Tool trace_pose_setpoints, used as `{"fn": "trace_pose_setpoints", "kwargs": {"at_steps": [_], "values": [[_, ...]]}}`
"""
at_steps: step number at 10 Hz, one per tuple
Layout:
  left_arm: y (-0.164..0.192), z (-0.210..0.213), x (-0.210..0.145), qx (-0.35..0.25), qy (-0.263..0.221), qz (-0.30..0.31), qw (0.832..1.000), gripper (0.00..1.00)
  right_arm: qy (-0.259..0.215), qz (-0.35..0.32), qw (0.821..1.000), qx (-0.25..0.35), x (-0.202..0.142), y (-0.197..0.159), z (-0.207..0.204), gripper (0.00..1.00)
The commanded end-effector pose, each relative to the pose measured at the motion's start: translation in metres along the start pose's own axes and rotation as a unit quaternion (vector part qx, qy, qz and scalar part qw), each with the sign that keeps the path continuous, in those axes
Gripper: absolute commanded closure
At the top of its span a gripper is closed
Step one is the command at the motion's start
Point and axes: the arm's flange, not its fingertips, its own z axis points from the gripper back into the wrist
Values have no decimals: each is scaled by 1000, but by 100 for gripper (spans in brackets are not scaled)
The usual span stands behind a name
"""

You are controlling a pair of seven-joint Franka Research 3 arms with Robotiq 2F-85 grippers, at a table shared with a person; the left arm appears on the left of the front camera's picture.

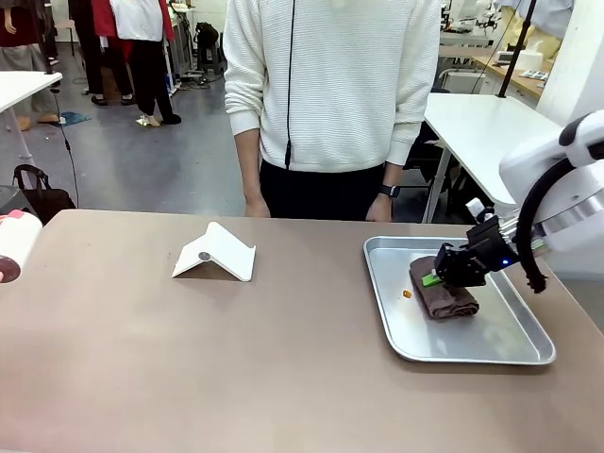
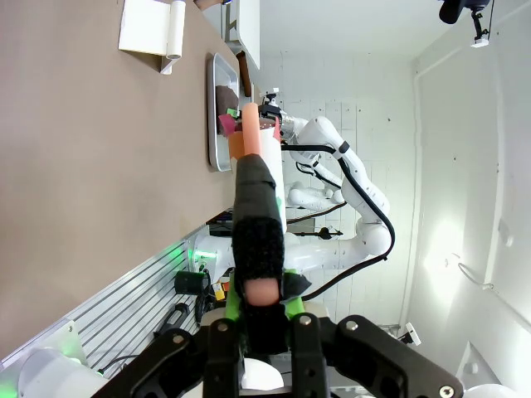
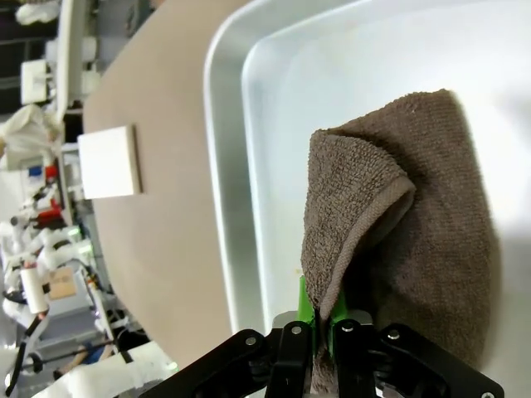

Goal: Clean the surface of the table.
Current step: Clean the area not pointed to by the person.

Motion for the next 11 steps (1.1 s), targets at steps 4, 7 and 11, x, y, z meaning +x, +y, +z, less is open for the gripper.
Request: {"fn": "trace_pose_setpoints", "kwargs": {"at_steps": [4,7,11], "values": [[-5,0,1,-5,-6,5,1000,78,42,53,997,45,-5,28,-32,93],[-5,0,1,-5,-6,5,1000,78,38,56,997,22,-3,27,-31,93],[-5,0,1,-5,-6,5,1000,78,-12,21,998,-54,9,-9,-6,93]]}}
